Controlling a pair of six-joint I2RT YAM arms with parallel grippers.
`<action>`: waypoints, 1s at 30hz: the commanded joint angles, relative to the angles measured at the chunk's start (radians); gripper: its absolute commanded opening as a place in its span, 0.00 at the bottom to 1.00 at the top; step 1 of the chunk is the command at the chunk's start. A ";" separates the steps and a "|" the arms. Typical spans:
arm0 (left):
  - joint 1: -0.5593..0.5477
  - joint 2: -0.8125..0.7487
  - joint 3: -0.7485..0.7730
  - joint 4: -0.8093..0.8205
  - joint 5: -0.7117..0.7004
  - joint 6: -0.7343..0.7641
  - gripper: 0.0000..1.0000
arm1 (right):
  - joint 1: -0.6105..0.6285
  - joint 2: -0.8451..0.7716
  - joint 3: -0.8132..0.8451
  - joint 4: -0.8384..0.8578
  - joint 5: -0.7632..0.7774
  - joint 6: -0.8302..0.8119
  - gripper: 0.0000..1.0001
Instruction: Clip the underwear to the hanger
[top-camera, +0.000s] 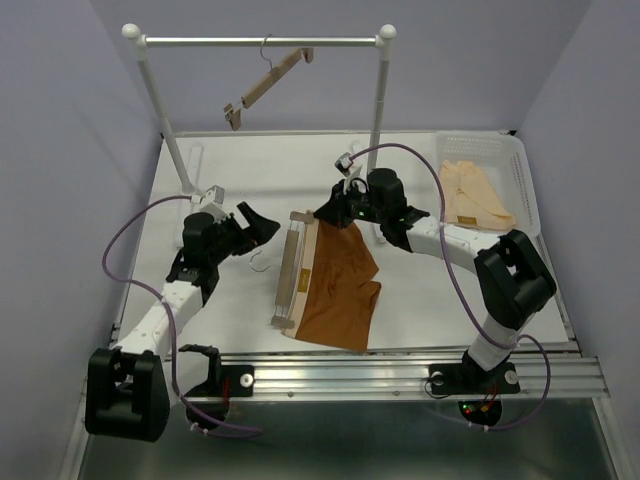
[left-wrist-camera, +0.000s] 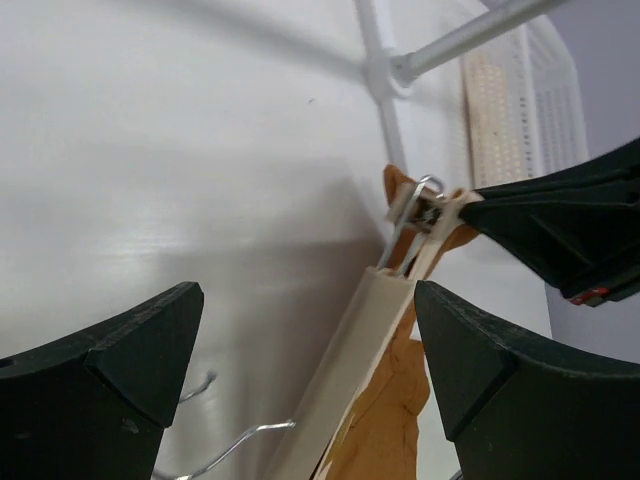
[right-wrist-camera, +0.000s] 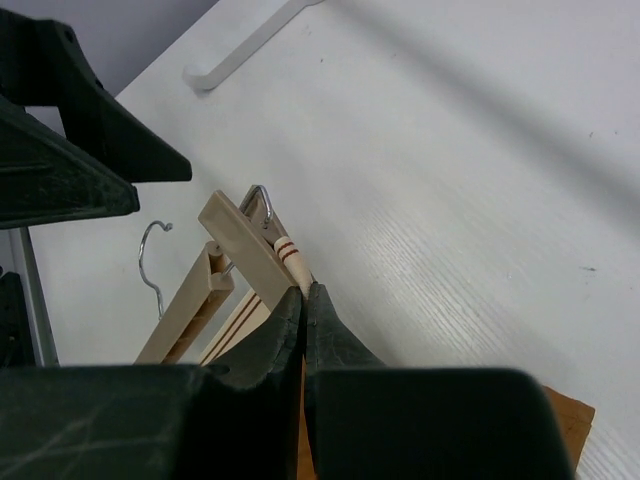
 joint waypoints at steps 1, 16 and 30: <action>0.009 -0.086 -0.115 -0.119 -0.191 -0.075 0.99 | -0.005 -0.058 0.020 0.028 -0.017 -0.014 0.01; 0.012 -0.311 -0.334 -0.137 -0.246 -0.112 0.92 | -0.005 -0.049 0.035 0.008 -0.010 -0.031 0.01; 0.012 -0.178 -0.276 -0.031 -0.275 -0.069 0.44 | -0.005 -0.052 0.037 -0.003 -0.050 -0.040 0.01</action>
